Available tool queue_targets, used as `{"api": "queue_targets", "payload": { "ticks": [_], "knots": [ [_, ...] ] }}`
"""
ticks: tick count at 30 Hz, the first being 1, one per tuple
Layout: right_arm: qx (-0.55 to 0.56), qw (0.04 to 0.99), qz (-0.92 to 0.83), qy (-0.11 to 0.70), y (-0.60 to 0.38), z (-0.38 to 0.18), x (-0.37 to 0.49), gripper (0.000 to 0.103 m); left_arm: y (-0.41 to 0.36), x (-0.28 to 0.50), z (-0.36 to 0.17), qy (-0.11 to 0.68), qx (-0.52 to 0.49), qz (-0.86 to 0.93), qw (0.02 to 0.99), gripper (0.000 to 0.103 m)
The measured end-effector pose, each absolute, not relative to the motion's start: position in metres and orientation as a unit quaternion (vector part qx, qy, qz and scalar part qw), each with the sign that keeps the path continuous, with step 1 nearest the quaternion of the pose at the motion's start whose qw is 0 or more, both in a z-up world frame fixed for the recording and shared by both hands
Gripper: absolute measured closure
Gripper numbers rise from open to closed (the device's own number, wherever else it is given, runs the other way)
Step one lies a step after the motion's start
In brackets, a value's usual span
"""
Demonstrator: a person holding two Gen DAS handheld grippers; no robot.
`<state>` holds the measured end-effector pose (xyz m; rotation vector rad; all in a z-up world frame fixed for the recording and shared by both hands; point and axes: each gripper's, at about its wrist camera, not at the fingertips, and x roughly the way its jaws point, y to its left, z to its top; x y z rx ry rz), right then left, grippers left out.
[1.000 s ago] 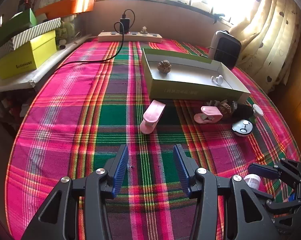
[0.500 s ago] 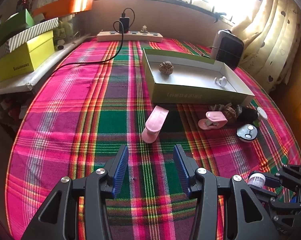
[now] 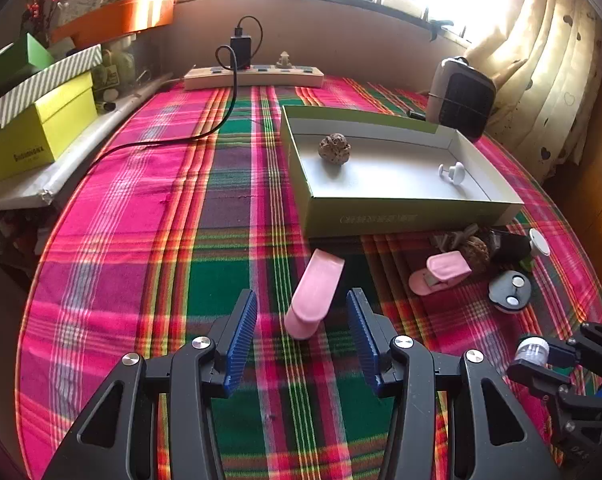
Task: Organize objects
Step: 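Grasp the pink clip with the left gripper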
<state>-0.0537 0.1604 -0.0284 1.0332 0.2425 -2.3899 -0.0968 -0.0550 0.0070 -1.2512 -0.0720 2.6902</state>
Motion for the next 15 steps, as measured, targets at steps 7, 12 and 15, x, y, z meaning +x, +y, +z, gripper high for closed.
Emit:
{"api": "queue_targets", "payload": {
  "ticks": [7, 12, 15],
  "knots": [
    [0.387, 0.258, -0.882, 0.075, 0.166, -0.024, -0.062, 0.083, -0.052, -0.109, 0.005, -0.016, -0.424, 0.901, 0.087, 0.058],
    [0.384, 0.251, -0.885, 0.081, 0.165, -0.02, -0.064, 0.083, -0.048, -0.113, 0.006, -0.003, -0.425, 0.901, 0.087, 0.058],
    [0.386, 0.249, -0.884, 0.082, 0.166, -0.02, -0.067, 0.083, -0.046, -0.114, 0.006, 0.002, -0.423, 0.902, 0.086, 0.058]
  ]
}}
